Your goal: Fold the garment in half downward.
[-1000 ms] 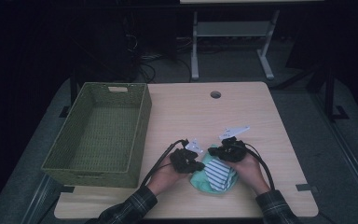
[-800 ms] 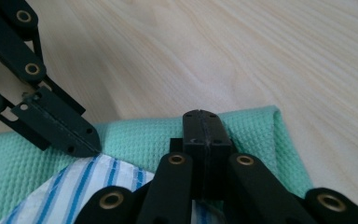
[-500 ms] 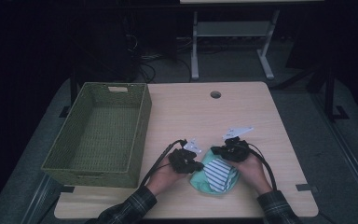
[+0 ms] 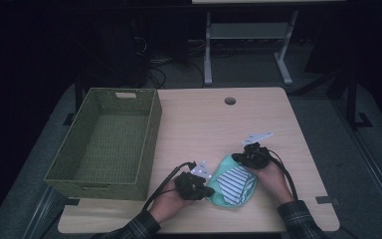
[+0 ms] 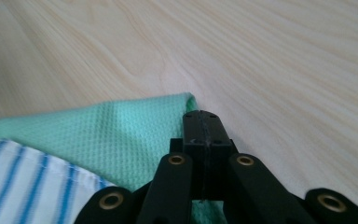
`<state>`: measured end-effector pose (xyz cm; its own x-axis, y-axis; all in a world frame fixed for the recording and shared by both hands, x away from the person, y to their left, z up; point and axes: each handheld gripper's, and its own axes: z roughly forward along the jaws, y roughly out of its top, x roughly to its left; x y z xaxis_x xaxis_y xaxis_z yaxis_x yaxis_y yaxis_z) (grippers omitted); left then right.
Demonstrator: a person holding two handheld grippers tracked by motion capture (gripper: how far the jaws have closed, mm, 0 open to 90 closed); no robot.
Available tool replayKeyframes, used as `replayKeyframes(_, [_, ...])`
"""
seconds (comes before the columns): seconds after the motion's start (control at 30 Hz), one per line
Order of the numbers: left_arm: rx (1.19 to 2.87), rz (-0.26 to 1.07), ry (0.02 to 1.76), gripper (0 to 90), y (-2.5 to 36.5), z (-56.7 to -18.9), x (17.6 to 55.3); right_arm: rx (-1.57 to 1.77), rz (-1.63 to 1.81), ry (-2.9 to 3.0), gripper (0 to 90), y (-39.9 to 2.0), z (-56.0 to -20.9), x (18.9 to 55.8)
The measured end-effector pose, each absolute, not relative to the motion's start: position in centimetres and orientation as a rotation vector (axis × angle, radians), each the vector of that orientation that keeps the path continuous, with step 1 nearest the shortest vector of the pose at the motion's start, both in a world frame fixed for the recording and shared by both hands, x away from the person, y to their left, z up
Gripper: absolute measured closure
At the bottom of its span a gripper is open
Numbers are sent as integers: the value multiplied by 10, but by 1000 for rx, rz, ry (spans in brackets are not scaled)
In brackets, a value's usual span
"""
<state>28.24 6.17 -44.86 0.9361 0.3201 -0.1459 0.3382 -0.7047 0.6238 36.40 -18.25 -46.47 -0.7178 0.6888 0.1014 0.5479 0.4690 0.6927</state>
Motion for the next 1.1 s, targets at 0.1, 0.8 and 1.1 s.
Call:
replayKeyframes(0.1, [2437,-24,456,888,58,-454,282,1078,1066,2536,899,-182,-469,366])
replayKeyframes(0.8, [2447,77,593,897,68,-455,317,1123,1012,2520,899,-201,-467,359])
replayKeyframes(1.1, [2424,116,660,897,67,-456,342,1158,1002,2509,899,-214,-466,349])
